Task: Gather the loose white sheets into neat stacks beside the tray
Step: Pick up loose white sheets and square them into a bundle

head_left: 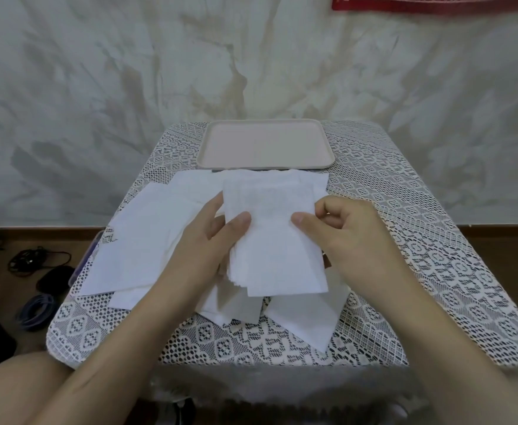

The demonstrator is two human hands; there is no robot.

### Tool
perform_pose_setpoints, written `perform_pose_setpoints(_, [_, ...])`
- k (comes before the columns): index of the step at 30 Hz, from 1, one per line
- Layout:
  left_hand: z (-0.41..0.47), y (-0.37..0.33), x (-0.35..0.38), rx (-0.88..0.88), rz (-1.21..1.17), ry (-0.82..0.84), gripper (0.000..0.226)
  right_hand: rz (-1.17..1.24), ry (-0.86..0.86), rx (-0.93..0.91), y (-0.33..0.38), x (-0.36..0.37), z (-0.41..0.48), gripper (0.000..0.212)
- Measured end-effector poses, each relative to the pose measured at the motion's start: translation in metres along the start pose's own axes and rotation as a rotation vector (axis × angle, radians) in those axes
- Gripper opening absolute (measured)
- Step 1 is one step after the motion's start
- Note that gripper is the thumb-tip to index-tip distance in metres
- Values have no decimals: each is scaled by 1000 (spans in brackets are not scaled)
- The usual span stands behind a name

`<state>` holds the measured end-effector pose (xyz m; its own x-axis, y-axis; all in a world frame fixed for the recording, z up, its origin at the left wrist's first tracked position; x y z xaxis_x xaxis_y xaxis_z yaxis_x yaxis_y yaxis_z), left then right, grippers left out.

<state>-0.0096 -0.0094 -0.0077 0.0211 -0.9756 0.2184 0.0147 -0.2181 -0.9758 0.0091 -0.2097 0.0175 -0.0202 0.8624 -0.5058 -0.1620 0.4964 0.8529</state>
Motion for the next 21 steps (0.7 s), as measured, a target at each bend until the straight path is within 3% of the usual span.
perform_pose_setpoints(8, [0,0,1,-5,-5,6,57,31,-74,10,-2,-23,4,15])
perform_pose_setpoints(21, [-1,-2,3,18,3,6,61,90,-47,58,0,9,9,24])
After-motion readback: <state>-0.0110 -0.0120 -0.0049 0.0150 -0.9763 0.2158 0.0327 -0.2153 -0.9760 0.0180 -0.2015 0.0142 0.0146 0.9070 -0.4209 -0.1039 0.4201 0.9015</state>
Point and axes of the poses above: each hand's wrist, its own z-axis towards the middle knuckle, its own x-axis out of the palm, y = z × x, the point moved 5 cm from there along z, towards the middle knuckle, and after that the axes turned 14 degrees about -z, right-handed, at the moved point
